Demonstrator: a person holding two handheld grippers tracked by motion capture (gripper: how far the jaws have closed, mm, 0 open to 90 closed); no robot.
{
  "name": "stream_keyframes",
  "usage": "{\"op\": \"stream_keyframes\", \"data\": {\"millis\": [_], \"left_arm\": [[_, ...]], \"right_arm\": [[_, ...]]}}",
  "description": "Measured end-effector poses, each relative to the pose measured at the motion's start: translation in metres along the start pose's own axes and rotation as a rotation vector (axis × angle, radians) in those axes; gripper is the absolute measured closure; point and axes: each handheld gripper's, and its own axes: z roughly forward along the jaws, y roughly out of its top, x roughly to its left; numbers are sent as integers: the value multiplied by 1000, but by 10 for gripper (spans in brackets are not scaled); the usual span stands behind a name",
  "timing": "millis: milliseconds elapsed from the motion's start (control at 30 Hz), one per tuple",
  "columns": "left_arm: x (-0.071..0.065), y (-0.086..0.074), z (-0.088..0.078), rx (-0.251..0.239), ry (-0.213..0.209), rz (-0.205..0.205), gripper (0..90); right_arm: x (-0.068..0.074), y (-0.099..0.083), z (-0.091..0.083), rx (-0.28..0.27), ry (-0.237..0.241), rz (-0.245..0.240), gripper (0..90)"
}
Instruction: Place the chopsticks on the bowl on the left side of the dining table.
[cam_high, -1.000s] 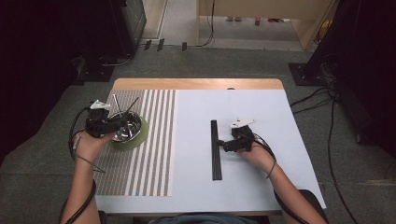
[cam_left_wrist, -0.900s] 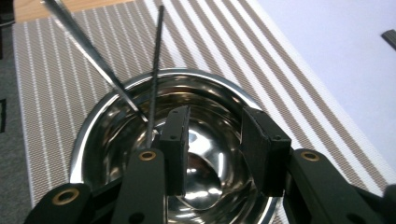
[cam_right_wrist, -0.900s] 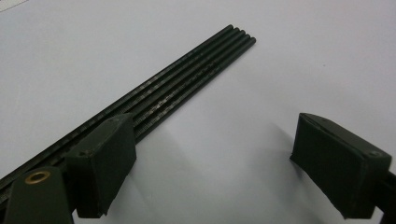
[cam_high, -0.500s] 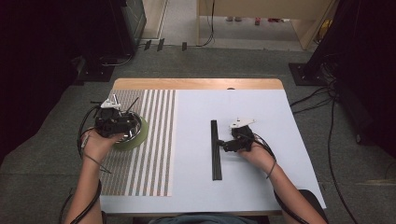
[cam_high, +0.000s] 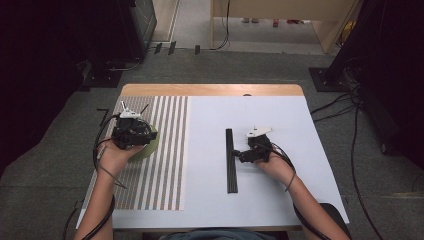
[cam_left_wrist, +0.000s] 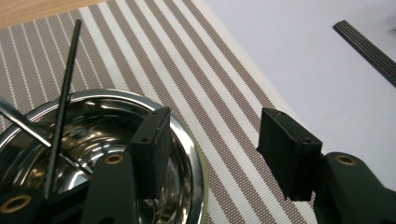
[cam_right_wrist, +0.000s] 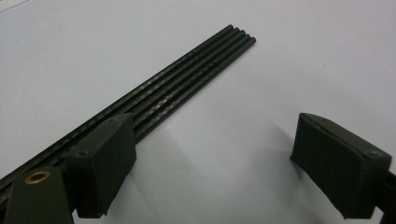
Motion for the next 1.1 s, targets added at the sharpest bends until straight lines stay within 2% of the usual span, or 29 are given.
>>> {"op": "stream_keyframes", "data": {"millis": [400, 600, 767, 1100], "left_arm": [[-16, 2, 7, -13, 3, 22, 413], [-25, 3, 11, -11, 6, 54, 404], [-31, 4, 15, -16, 0, 54, 389], [-44, 4, 24, -3, -1, 78, 378]], "right_arm": [[0, 0, 0, -1, 0, 0, 134], [0, 0, 0, -1, 0, 0, 134], [0, 0, 0, -1, 0, 0, 134], [0, 0, 0, -2, 0, 1, 134]]}}
